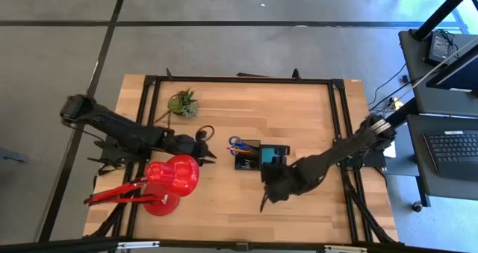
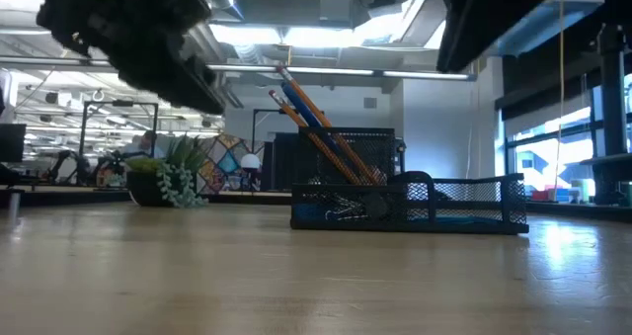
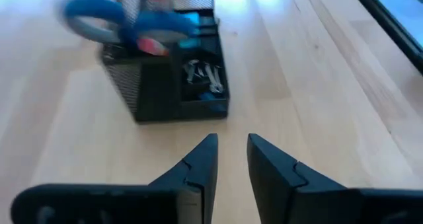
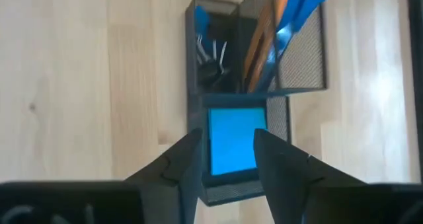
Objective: Pick and place office supplies into organizer
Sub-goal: Return to Home Position
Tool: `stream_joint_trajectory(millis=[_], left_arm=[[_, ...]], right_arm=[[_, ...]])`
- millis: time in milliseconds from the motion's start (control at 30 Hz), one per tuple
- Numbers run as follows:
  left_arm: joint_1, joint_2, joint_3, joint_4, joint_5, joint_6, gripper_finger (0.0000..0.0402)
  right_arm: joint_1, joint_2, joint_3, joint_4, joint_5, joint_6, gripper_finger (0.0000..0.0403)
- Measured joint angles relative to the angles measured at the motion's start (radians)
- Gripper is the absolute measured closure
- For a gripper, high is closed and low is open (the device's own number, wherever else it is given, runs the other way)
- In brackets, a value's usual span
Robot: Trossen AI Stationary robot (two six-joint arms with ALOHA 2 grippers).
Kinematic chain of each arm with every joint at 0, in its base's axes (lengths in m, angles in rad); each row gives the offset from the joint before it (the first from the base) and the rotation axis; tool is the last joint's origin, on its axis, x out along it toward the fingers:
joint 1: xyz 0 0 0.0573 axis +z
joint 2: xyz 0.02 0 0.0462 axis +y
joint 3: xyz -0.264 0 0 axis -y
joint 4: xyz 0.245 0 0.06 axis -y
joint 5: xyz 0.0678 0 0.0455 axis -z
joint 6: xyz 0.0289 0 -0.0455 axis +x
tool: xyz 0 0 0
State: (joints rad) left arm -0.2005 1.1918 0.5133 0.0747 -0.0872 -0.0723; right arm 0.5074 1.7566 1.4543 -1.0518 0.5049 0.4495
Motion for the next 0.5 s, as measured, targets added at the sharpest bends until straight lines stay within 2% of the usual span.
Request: stream_joint_trajectory(millis=[133,333,500], left_arm=[[0.025,-0.119,0.0,-0.098,-0.014,0.016,0.0328],[0.078,-0.289,0.0,-0.184,-0.053,0.05,0.0332],[0.133,-0.408,0.0,-0.202,-0.053,0.11,0.0332]], right_arm=[[-0.012,-0.142,-0.114,0.105,-0.002,-0.039,0.0264],[-0.068,-0.406,-0.392,0.391,-0.015,-0.152,0.0264],[-0.165,-0.623,-0.619,0.661,-0.126,-0.299,0.0264]])
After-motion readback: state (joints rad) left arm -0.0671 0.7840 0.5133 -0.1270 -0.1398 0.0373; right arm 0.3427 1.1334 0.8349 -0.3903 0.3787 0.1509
